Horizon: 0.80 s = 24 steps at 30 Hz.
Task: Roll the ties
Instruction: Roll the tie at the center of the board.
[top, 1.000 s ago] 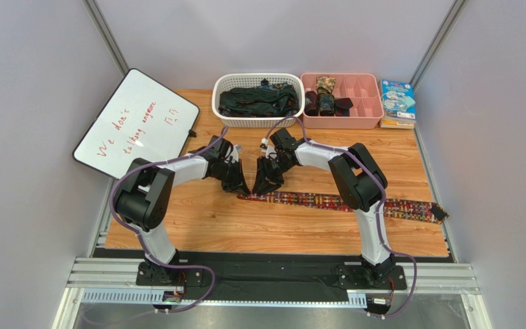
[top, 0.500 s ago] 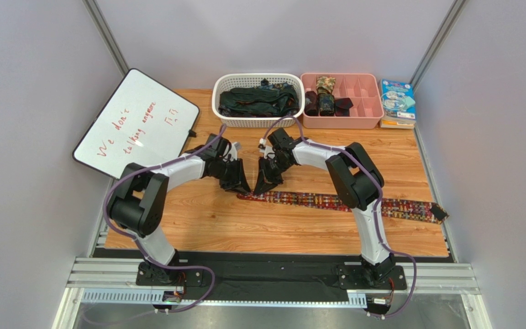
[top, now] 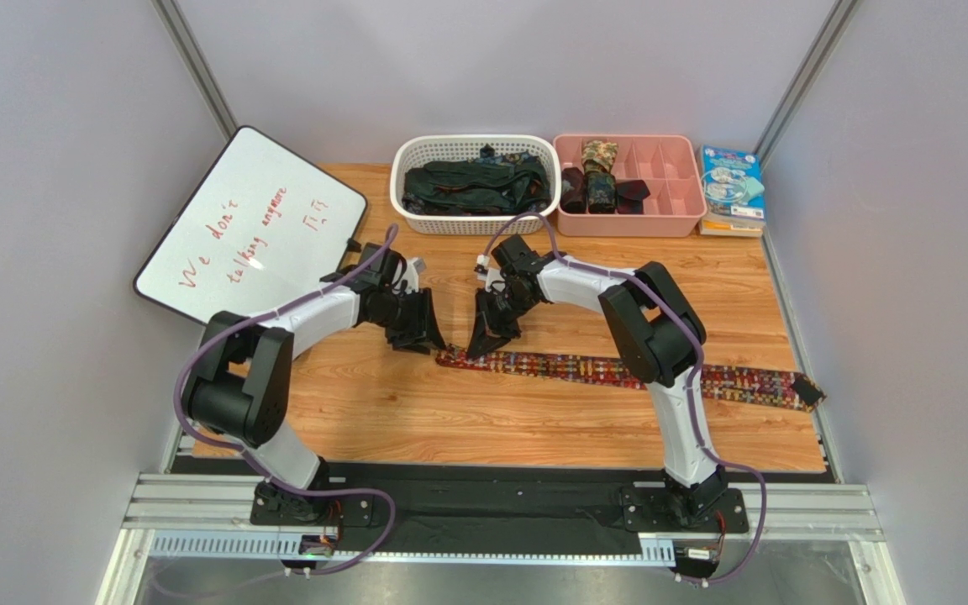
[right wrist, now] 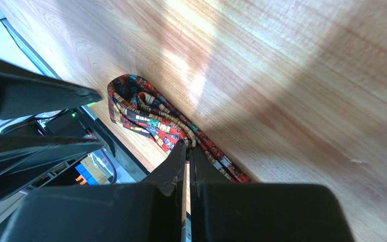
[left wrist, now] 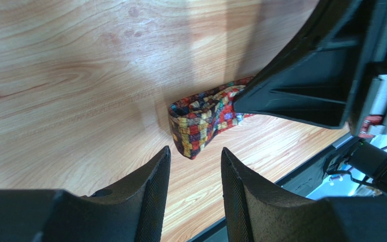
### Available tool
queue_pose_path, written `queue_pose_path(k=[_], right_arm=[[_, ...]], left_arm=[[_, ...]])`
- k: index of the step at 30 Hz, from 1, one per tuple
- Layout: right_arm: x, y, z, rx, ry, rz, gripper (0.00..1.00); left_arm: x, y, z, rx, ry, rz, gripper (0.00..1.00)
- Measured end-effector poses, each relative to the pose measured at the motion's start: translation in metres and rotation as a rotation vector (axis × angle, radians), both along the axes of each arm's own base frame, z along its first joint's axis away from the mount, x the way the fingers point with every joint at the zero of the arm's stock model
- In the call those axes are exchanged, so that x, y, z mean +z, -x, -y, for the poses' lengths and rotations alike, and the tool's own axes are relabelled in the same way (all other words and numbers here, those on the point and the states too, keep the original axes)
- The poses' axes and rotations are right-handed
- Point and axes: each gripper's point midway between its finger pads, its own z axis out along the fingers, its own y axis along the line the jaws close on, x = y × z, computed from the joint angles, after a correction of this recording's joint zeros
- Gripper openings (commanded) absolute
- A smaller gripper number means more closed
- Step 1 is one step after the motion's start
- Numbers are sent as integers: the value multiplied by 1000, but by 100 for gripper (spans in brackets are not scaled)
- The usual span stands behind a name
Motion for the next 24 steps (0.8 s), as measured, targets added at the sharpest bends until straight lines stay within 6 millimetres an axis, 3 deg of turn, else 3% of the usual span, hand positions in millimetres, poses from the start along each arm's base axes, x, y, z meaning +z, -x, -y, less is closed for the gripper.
queue_pose_path(k=[4,11,14,20,24], right_arm=[[0,0,0,0,0,0,0],[0,0,0,1,0,-3,0],[0,1,-1,3,-2,-10,0],[0,1,-1,4,-3,-13,0],[0,1,-1,4,-4,-13,0]], left_arm=[[-8,2,2,-7,7,-26,42],[-7,3,15,-25,56,-37,8],[-3,4,21,-41,79,-31,0],[4,8,40,-87,118,-22,0],[-2,10,48,-101,130,-36,0]])
